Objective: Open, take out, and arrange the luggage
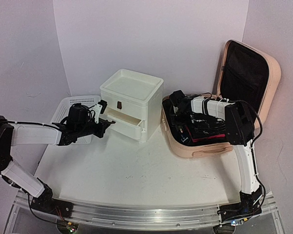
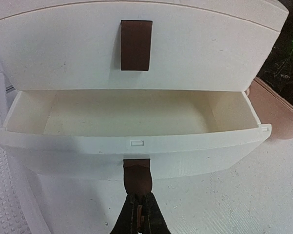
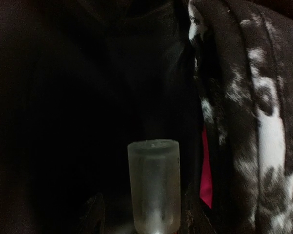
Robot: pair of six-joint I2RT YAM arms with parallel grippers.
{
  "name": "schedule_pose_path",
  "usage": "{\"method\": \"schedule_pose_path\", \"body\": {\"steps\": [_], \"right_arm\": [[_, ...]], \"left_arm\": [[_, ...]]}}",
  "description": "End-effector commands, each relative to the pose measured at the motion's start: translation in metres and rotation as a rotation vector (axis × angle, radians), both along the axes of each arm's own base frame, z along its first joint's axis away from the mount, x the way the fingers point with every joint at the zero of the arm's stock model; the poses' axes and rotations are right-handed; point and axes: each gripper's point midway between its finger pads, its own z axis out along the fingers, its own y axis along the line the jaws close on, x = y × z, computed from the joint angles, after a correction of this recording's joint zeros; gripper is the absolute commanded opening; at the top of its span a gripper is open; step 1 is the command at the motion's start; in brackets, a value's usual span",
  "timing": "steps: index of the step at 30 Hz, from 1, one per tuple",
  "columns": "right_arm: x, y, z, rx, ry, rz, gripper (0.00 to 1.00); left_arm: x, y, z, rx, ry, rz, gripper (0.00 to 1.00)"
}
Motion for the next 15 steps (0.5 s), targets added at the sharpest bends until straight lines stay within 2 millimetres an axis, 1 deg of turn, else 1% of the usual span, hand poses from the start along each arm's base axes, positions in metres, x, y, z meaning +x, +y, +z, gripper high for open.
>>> {"method": "schedule_pose_path", "body": {"steps": [1,4,7,8,10,12,14,15], "right_arm": [[0.018,0.003,-0.005,0.012,-0.012,-0.001,0.54],[0.021,0.0,-0.017,0.003,0.001,-0.011,0.53],[0.022,-0.002,-0.026,-0.015,0.011,-0.011,0.53],[0.021,-0.003,-0.03,-0.021,0.017,-0.01,0.51],[0.02,-0.003,-0.03,-0.021,0.02,0.001,0.43],[0.019,-0.002,-0.02,-0.013,0.009,0.007,0.33],[0.017,-0.001,0.006,0.016,-0.027,0.019,0.27],[0.016,0.0,0.023,0.035,-0.053,0.023,0.24]], "left_arm": [[-0.016,0.0,0.026,-0.076,-0.022,-0.025,0.0],[-0.021,0.003,0.022,-0.069,-0.013,-0.026,0.0],[-0.021,0.004,0.018,-0.056,-0.007,-0.027,0.0],[-0.021,0.003,0.018,-0.057,-0.008,-0.029,0.0],[-0.019,0.001,0.017,-0.054,-0.002,-0.035,0.0],[-0.018,-0.001,0.016,-0.057,0.004,-0.039,0.0],[-0.017,-0.003,0.015,-0.057,0.008,-0.043,0.0],[-0.017,-0.003,0.016,-0.058,0.008,-0.044,0.0]]}}
